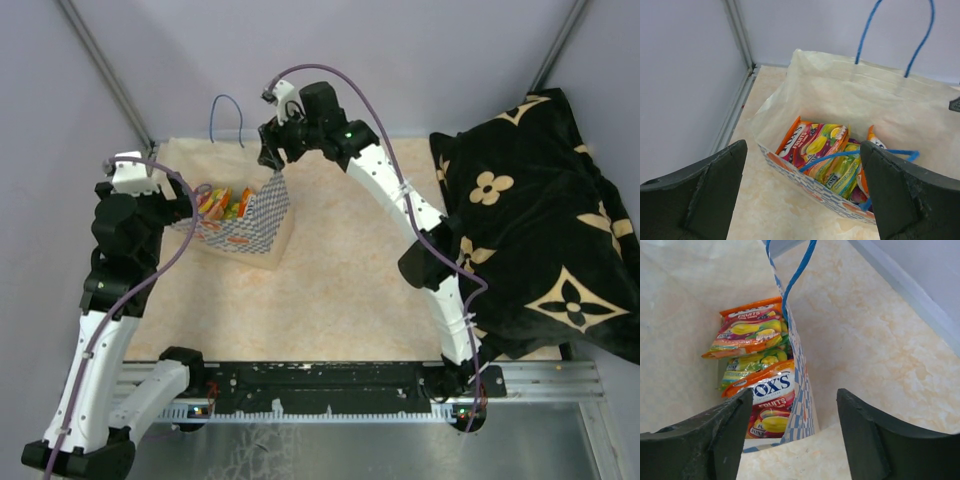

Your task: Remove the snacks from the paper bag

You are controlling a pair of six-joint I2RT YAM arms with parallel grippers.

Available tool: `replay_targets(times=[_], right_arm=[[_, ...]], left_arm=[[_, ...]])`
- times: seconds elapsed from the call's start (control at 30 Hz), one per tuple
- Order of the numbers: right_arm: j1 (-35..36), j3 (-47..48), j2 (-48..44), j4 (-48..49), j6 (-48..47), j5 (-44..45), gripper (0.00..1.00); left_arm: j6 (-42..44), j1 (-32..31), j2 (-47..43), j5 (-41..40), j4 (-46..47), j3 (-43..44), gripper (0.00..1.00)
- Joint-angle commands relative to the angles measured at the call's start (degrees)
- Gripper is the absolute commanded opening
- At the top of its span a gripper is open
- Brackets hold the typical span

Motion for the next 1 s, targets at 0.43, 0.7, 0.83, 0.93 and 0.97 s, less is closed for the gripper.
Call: replay_targets(times=[0.43, 0.7, 0.83, 0.93, 0.97], right_arm=[[2.9, 2.3, 2.3, 3.8, -2.0, 5.4, 0.29], [2.9, 0.1, 0.0, 4.3, -2.0, 8.9, 0.00], [2.9, -3.5, -2.3, 6.4, -0.6, 15.5, 0.00], [2.3, -8.1, -5.6, 8.5, 1.3, 21.1, 0.00], [1.8, -9.9, -6.8, 9.2, 2.4, 22.5, 0.00]], left_arm=[[-5.8, 2.8, 8.3, -6.6, -6.0, 1.5, 1.00], [-8.2, 9.9, 16.6, -1.6, -8.0, 9.0, 1.00], [-11.2, 12.9, 17.9, 5.8, -9.1, 11.9, 1.00], [-12.4, 13.0, 21.3, 4.5, -13.9, 16.2, 1.00], [-12.6, 13.0, 22.4, 4.4, -14.9, 17.2, 1.00]])
